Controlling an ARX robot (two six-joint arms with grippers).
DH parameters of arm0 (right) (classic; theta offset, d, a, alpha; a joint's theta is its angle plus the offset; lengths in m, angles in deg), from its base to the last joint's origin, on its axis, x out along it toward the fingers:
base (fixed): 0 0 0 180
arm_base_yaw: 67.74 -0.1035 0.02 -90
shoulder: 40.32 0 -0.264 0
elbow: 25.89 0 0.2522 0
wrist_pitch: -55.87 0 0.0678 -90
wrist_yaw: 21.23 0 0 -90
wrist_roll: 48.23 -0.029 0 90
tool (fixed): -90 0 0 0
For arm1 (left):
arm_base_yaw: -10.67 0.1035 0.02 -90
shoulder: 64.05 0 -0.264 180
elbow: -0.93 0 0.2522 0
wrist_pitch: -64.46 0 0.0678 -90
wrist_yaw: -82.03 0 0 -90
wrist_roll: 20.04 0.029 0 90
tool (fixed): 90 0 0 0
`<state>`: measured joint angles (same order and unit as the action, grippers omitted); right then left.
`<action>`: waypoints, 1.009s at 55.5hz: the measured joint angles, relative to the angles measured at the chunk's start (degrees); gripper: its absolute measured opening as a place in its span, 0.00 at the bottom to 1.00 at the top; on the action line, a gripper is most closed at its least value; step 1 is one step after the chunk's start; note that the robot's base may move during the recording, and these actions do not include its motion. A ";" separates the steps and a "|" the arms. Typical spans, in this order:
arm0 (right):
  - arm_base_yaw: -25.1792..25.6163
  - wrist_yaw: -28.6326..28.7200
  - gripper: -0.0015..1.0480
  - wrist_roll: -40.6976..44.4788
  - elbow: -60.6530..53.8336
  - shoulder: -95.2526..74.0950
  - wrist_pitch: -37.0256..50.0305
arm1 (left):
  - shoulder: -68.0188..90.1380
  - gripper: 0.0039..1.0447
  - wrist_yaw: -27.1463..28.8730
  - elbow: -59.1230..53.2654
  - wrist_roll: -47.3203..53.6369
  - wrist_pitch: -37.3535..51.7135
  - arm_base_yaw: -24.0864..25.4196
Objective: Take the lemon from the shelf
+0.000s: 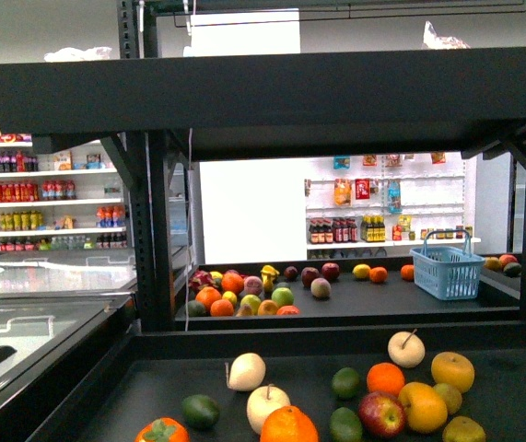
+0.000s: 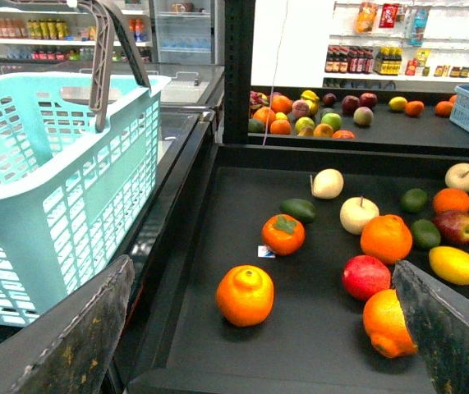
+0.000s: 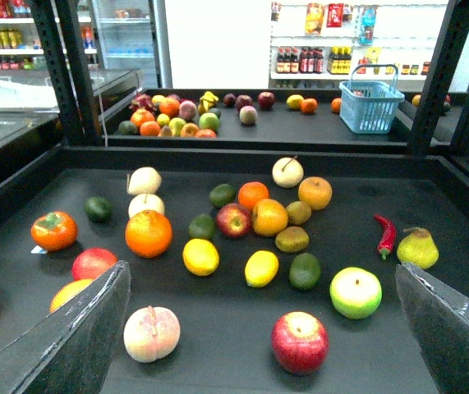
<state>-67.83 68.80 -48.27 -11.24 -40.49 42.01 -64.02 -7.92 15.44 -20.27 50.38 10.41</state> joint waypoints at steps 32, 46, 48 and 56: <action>0.00 0.00 0.93 0.00 0.00 0.00 0.00 | 33.97 0.93 -12.90 19.89 -32.89 -0.74 7.50; 0.00 0.00 0.93 0.00 0.00 0.00 0.00 | 61.09 0.93 -21.51 42.64 -49.31 0.70 22.71; 0.00 0.00 0.93 0.00 0.00 0.00 0.00 | 64.35 0.93 -21.77 45.27 -50.86 0.74 24.30; 0.00 0.00 0.93 0.00 0.00 0.00 0.00 | 79.10 0.93 -22.03 57.90 -56.72 1.44 28.44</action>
<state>-67.83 68.80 -48.27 -11.24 -40.49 42.01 15.08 -29.95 73.34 -76.98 51.82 38.85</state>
